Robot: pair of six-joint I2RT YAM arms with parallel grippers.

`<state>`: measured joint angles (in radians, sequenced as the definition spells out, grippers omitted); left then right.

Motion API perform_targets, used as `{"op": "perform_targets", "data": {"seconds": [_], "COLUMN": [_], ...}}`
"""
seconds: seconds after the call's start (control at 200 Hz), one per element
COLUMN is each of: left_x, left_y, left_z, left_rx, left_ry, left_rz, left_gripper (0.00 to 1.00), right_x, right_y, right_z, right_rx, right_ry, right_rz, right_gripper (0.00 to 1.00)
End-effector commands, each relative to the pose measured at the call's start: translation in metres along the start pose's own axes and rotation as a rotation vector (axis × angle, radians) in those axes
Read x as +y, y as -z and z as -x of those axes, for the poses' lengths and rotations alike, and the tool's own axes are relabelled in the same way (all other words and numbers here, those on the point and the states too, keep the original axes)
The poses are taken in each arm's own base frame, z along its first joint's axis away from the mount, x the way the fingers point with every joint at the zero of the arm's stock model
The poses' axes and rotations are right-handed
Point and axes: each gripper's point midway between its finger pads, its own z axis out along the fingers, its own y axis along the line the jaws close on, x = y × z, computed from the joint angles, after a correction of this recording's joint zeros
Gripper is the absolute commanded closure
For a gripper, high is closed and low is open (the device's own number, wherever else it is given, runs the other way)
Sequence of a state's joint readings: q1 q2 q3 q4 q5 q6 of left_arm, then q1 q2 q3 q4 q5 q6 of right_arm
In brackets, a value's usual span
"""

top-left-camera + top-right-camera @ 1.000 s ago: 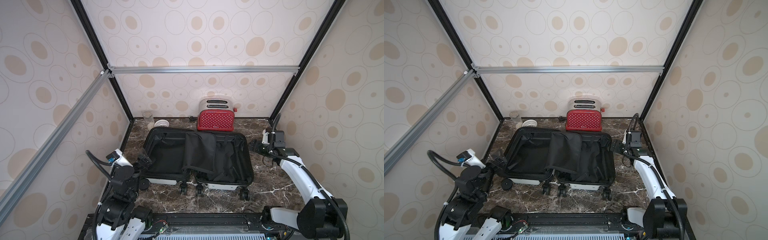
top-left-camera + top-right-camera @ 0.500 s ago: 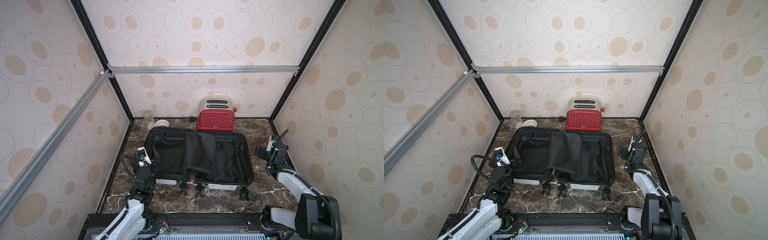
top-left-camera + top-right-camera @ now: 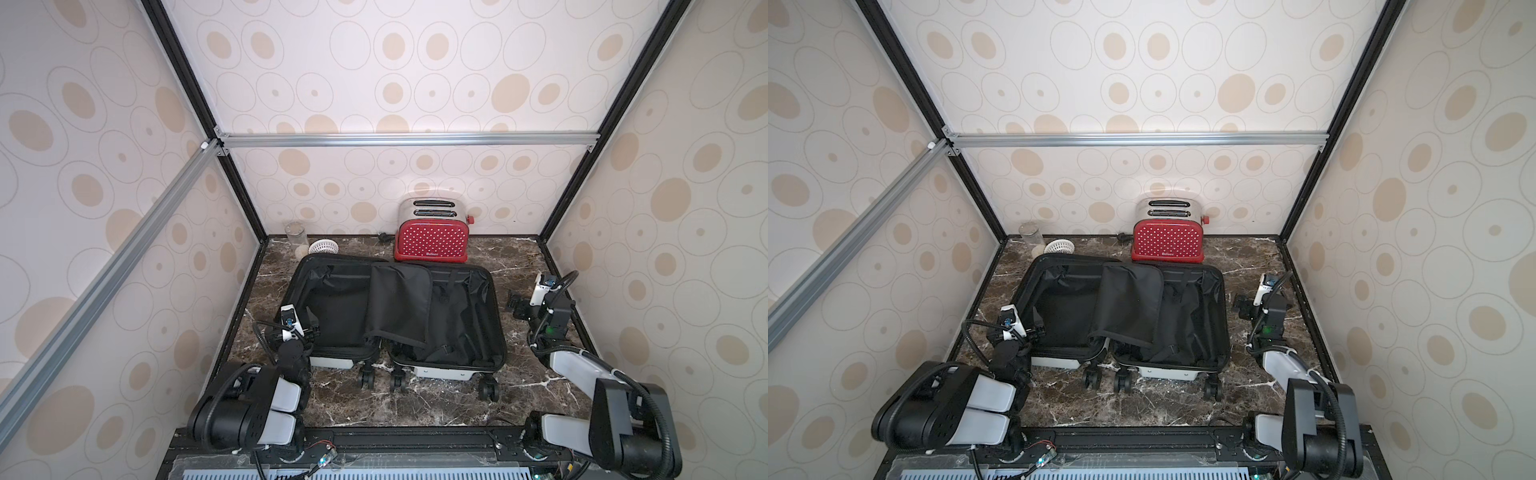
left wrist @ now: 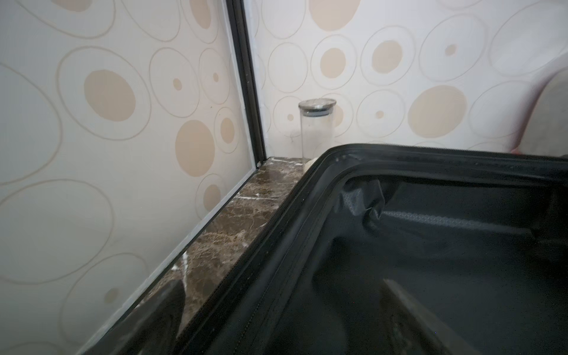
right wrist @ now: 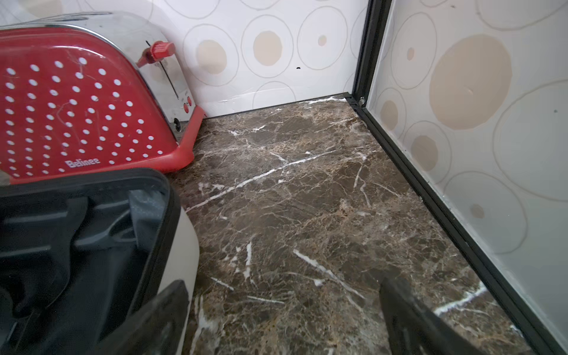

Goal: Open the suitcase zippers
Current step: Reset both arms

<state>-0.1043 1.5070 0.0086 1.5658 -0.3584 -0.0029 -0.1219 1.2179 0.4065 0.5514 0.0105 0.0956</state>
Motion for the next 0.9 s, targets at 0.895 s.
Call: {"op": "perform_targets", "data": {"seconds": [0.895], "left_x": [-0.019], "left_y": [-0.049], "left_z": [0.003], "left_rx": [0.049], "left_ry": [0.027], "left_rz": [-0.066], "left_gripper": [0.02], "right_x": [0.047], "right_y": [-0.041], "right_z": [-0.047], "right_rx": [0.056], "right_ry": [0.173], "right_rz": [0.052], "right_gripper": [0.00]}}
